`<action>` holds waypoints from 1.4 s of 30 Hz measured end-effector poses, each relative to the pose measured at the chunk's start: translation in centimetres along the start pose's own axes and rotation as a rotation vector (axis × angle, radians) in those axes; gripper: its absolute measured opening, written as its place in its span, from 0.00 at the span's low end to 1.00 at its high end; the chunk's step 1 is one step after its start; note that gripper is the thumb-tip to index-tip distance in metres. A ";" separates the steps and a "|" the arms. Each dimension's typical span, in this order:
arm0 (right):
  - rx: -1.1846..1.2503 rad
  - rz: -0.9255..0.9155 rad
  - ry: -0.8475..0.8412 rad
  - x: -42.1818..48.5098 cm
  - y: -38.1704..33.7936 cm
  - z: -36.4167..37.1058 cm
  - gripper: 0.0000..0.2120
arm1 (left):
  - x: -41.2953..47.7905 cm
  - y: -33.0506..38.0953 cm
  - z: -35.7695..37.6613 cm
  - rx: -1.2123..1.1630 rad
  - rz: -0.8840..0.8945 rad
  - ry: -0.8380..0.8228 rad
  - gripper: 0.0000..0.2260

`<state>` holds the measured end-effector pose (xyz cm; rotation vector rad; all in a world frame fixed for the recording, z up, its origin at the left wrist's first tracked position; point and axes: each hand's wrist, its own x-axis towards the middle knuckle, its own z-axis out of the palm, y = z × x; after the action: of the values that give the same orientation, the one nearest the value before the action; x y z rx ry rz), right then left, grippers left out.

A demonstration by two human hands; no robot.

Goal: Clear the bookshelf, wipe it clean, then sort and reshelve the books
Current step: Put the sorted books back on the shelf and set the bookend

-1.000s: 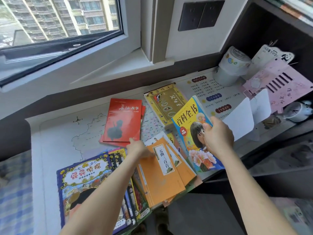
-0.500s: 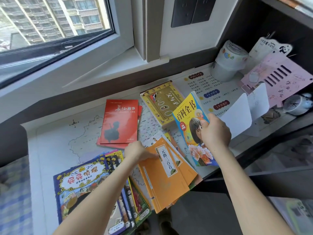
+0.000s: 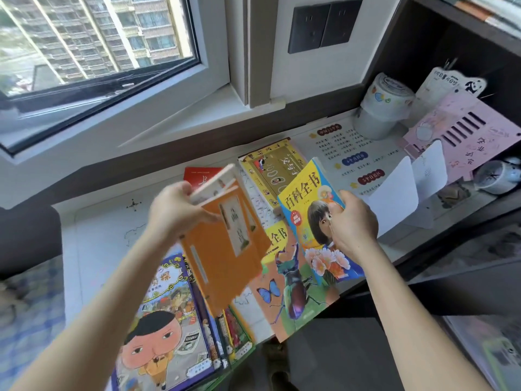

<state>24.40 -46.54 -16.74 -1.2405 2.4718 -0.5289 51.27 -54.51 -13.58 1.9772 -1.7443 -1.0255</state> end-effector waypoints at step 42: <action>0.397 0.312 -0.763 0.2 3.6 9.8 0.27 | -3.0 -6.2 19.0 -0.592 -0.722 0.020 0.26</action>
<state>26.13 -46.47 -27.01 -0.6952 1.7497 -0.3464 42.76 -46.16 -29.89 2.1810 -0.5539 -1.4989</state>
